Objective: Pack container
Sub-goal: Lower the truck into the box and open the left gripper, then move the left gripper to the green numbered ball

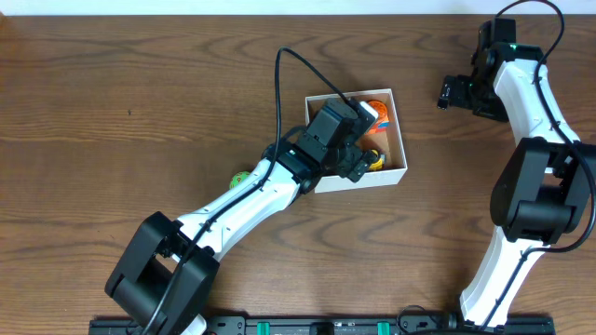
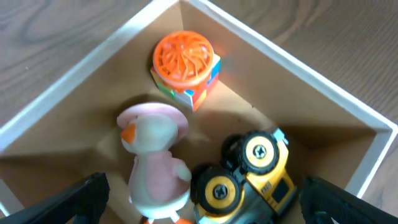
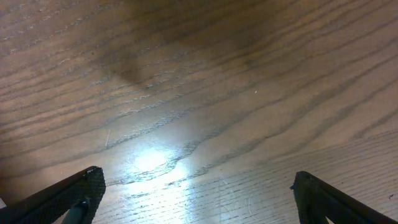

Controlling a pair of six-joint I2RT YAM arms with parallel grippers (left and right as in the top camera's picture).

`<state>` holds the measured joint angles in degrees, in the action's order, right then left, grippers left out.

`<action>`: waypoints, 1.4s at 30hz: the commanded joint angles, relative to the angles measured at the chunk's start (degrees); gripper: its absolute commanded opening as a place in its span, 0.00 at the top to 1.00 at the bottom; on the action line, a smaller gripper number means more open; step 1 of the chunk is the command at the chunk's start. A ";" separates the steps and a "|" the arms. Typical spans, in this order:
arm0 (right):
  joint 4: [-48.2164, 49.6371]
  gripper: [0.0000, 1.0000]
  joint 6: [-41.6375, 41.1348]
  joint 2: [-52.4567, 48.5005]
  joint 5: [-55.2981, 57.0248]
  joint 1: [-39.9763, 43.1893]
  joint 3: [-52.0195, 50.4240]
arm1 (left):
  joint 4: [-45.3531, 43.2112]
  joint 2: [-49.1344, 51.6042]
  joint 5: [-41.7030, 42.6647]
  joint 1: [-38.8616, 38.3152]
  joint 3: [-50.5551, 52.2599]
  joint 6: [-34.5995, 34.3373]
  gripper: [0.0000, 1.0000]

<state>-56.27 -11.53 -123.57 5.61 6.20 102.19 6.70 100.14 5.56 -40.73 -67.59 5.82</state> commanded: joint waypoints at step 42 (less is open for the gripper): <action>-0.02 0.01 -0.66 1.31 0.13 -0.24 -0.26 | 50.03 -20.41 -17.70 24.59 -0.72 -27.58 0.02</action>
<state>-56.27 -11.53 -123.57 5.58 6.20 102.17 56.58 79.61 -16.56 -16.36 -68.12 -19.55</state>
